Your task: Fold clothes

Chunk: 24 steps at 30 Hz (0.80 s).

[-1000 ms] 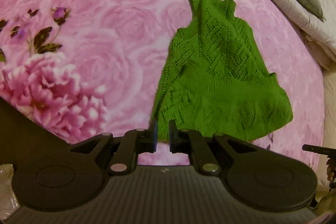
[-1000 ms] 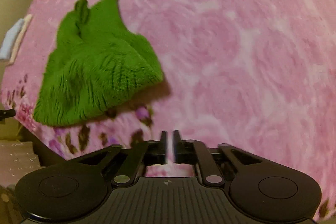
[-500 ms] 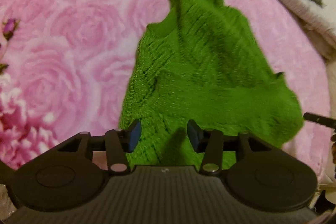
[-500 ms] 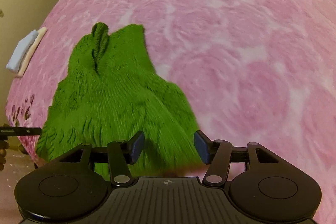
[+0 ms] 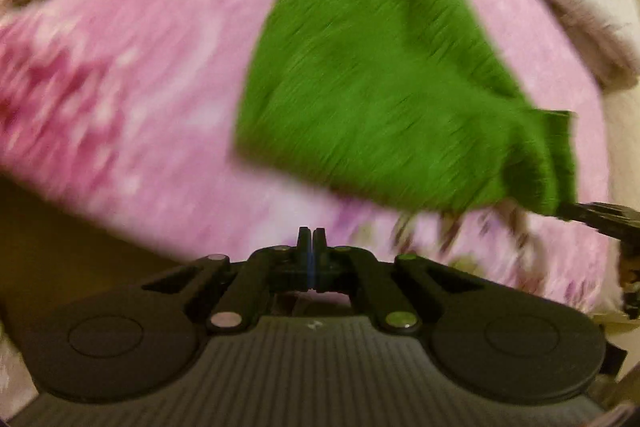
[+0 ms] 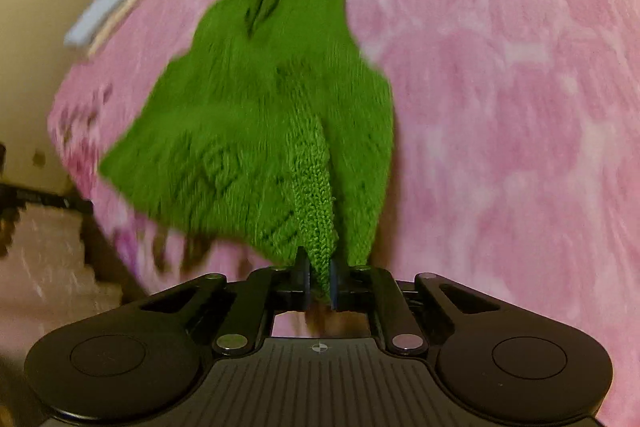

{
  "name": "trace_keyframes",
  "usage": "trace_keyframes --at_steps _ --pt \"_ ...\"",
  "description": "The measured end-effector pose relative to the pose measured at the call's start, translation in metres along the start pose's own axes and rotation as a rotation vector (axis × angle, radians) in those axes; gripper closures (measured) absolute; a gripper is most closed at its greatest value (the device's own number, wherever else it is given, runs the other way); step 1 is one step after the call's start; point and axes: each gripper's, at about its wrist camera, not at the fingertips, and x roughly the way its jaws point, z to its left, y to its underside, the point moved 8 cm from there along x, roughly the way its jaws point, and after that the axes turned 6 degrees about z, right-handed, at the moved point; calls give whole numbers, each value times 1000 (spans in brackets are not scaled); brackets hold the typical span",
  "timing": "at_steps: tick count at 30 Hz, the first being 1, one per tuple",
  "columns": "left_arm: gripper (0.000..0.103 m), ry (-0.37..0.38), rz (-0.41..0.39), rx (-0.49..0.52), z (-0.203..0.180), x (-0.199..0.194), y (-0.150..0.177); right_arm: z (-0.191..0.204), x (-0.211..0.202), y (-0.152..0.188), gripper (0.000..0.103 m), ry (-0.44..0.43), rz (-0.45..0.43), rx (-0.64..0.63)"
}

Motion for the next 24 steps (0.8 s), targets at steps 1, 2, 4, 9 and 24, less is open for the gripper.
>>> trace_keyframes --at_steps 1,2,4,9,24 --pt "103 -14 14 -21 5 -1 7 0 1 10 94 8 32 12" --pt "103 -18 8 -39 6 -4 7 -2 3 18 92 21 61 26" --pt "95 -24 -40 -51 2 -13 -7 -9 6 26 74 85 114 58" --pt "65 -39 -130 80 -31 -11 -71 -14 -10 -7 56 86 4 107" --pt "99 47 -63 356 -59 7 -78 20 2 -27 94 6 -55 -31"
